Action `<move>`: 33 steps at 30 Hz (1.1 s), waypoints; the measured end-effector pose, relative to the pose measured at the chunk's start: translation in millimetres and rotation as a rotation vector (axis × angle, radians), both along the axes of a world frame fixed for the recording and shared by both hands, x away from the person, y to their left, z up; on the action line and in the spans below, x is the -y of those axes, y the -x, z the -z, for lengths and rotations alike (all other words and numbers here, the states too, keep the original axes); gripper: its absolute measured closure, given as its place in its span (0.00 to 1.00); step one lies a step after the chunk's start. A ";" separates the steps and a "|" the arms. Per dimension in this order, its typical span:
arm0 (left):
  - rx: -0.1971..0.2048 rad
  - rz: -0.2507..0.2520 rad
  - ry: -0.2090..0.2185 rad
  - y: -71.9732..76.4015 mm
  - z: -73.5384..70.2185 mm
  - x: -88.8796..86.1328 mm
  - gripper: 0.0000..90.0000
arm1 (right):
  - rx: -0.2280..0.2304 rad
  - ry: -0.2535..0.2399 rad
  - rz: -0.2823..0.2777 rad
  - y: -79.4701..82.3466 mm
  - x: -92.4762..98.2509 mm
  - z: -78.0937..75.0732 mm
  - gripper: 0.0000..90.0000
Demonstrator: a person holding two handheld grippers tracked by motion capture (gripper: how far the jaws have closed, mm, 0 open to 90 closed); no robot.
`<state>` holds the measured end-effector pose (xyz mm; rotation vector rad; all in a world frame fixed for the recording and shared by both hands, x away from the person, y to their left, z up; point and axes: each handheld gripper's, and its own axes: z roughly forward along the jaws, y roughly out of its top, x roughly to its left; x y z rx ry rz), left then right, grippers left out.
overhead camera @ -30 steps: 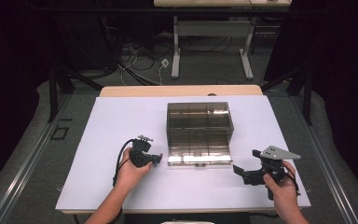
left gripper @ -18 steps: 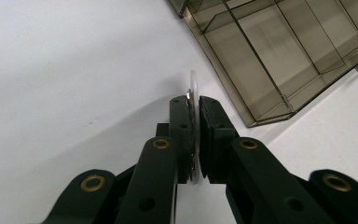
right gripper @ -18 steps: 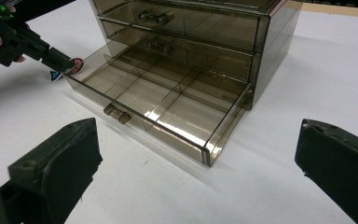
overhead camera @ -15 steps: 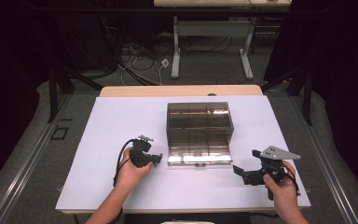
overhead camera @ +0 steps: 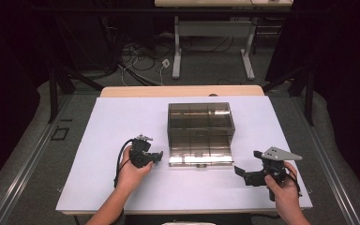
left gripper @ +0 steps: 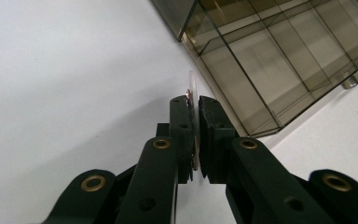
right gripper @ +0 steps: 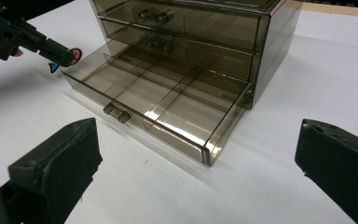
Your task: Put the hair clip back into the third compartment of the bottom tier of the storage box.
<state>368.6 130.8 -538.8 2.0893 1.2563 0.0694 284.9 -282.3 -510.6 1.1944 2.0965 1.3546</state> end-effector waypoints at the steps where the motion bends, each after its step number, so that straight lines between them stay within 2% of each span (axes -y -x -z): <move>1: 0.007 0.007 0.000 -0.2 -0.5 -0.8 0.94 | -0.003 0.005 -0.002 0.0 0.6 -0.2 0.00; 12: 0.055 -0.012 0.012 3.5 -5.8 -2.1 0.94 | 0.009 0.011 -0.004 1.1 -0.4 0.0 0.00; 26: 0.147 -0.025 0.054 9.2 -9.9 -1.0 0.94 | 0.024 -0.005 -0.002 0.8 1.1 1.1 0.00; 30: 0.172 -0.029 0.055 10.8 -11.7 -1.5 0.94 | 0.016 -0.012 0.007 1.7 1.5 0.9 0.00; 33: 0.186 -0.033 0.068 11.6 -12.4 -1.4 0.94 | 0.037 -0.016 0.010 1.4 2.0 1.2 0.00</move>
